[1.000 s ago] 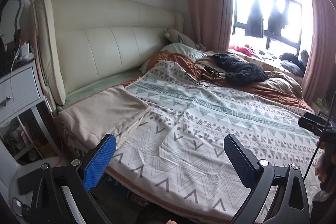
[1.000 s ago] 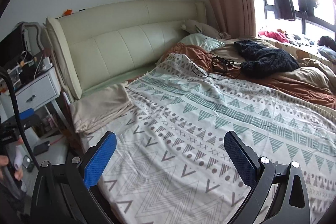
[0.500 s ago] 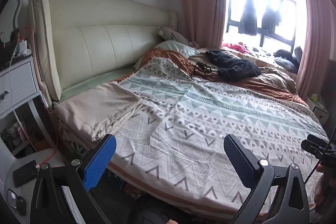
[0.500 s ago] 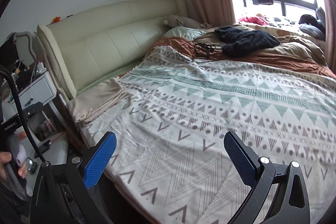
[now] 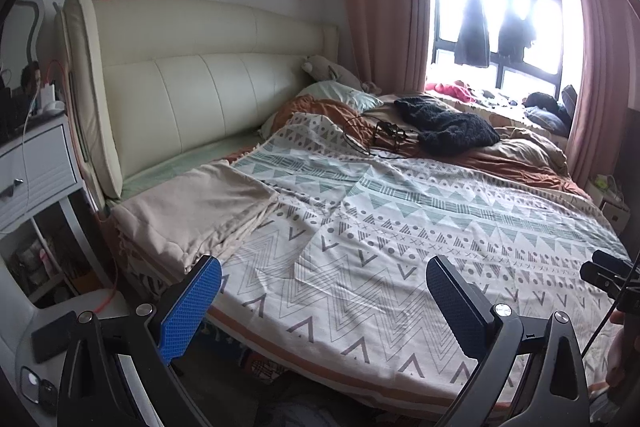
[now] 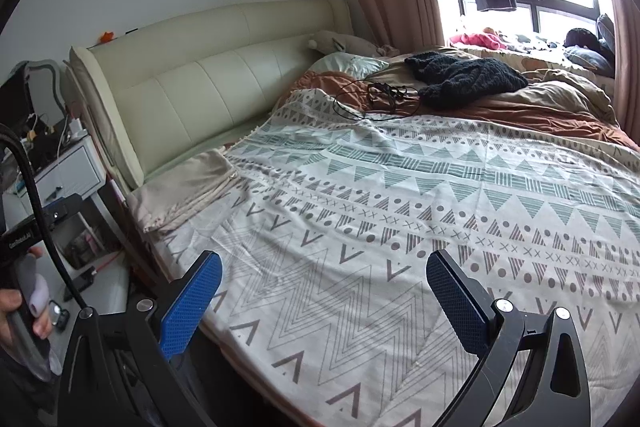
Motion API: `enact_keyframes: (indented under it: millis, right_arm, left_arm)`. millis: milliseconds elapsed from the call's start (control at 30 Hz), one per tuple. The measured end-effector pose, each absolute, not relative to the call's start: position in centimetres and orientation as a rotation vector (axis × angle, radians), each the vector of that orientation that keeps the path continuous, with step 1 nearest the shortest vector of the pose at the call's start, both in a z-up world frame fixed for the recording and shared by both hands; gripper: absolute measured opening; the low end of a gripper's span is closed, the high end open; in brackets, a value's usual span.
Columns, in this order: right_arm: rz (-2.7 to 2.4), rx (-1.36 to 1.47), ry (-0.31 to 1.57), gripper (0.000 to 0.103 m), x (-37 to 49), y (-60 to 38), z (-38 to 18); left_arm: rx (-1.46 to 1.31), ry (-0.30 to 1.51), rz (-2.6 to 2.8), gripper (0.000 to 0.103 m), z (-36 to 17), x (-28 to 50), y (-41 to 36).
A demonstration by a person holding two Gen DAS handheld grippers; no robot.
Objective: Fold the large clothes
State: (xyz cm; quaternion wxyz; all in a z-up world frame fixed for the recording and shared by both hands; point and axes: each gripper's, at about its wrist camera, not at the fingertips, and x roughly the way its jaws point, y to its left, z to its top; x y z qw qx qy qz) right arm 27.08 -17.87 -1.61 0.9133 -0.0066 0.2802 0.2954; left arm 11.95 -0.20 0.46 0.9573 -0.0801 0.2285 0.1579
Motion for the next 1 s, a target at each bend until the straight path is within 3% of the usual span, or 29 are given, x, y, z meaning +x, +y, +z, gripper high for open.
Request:
enact_keyframes:
  millis: [1000]
  right_arm:
    - [0.6,-0.012,0.59,0.102,27.27,-17.02,-1.68]
  left_arm:
    - [-0.175,0.466,0.307,0.102,0.58,11.83,0.28]
